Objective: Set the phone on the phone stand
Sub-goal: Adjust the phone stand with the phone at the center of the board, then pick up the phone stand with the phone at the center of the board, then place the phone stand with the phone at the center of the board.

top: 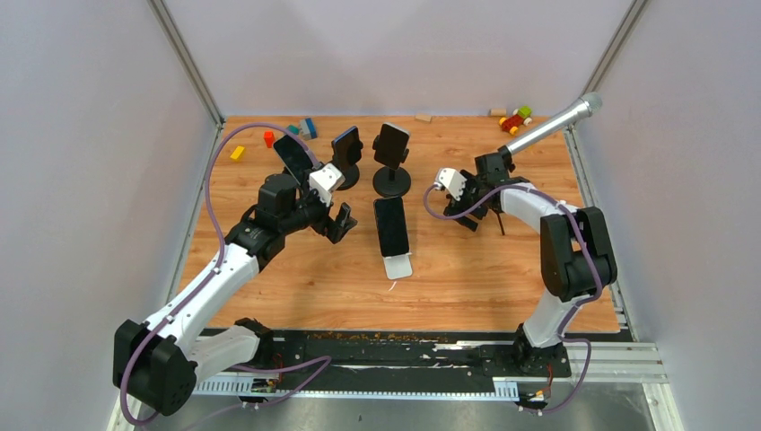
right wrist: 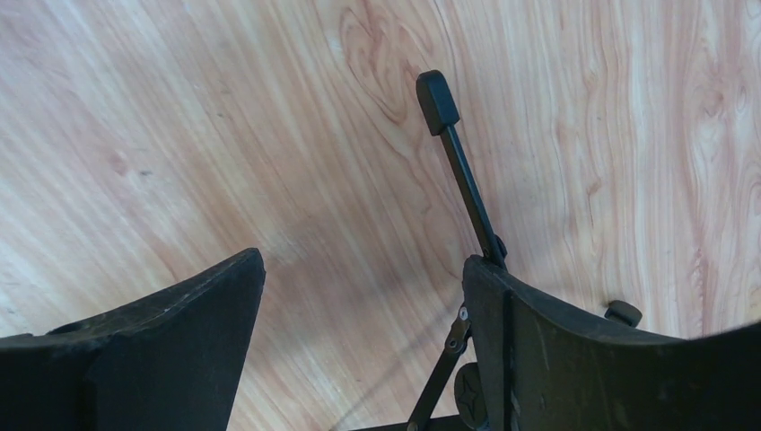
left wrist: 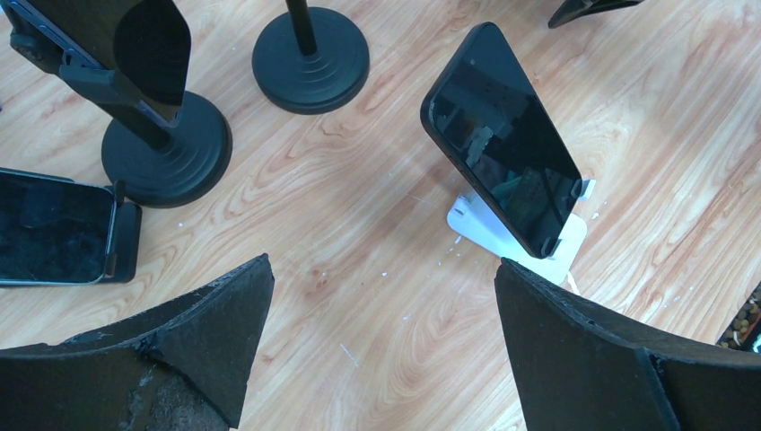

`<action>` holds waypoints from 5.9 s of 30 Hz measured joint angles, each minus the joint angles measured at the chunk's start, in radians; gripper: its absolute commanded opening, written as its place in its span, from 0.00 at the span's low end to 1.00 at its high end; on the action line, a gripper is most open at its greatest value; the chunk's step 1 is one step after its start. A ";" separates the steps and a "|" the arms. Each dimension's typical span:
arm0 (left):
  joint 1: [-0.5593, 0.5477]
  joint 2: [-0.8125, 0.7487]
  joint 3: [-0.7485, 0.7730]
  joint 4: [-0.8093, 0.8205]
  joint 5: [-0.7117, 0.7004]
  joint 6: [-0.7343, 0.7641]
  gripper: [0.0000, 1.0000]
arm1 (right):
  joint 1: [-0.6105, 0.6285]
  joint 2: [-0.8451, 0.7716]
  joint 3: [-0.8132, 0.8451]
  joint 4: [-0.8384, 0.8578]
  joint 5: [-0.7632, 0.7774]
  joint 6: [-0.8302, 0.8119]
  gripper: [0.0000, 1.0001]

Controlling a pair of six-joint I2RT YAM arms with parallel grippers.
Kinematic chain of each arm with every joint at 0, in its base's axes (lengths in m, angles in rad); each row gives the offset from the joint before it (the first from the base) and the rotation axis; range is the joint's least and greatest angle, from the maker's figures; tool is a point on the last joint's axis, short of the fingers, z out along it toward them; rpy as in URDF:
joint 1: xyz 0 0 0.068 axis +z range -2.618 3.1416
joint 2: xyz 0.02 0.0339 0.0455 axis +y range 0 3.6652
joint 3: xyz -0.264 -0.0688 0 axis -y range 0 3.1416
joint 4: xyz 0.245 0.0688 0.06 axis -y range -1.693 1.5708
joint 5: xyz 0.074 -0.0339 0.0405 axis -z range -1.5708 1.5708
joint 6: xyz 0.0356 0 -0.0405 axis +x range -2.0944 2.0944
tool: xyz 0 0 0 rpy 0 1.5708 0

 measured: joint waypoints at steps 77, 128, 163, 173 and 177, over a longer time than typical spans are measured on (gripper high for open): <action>0.000 -0.025 -0.008 0.023 -0.013 0.034 1.00 | 0.121 0.117 0.141 -0.134 -0.816 0.519 0.70; 0.000 -0.025 -0.013 0.023 0.001 0.035 1.00 | 0.010 0.283 0.272 -0.232 -1.047 0.533 0.00; 0.000 -0.026 -0.021 0.024 0.012 0.034 1.00 | -0.138 0.407 0.483 -0.040 -0.858 0.703 0.00; 0.000 -0.026 -0.024 0.026 0.027 0.034 1.00 | -0.138 0.460 0.553 -0.021 -0.814 0.744 0.00; 0.000 -0.026 -0.024 0.026 0.027 0.034 1.00 | -0.139 0.463 0.577 -0.021 -0.801 0.755 0.00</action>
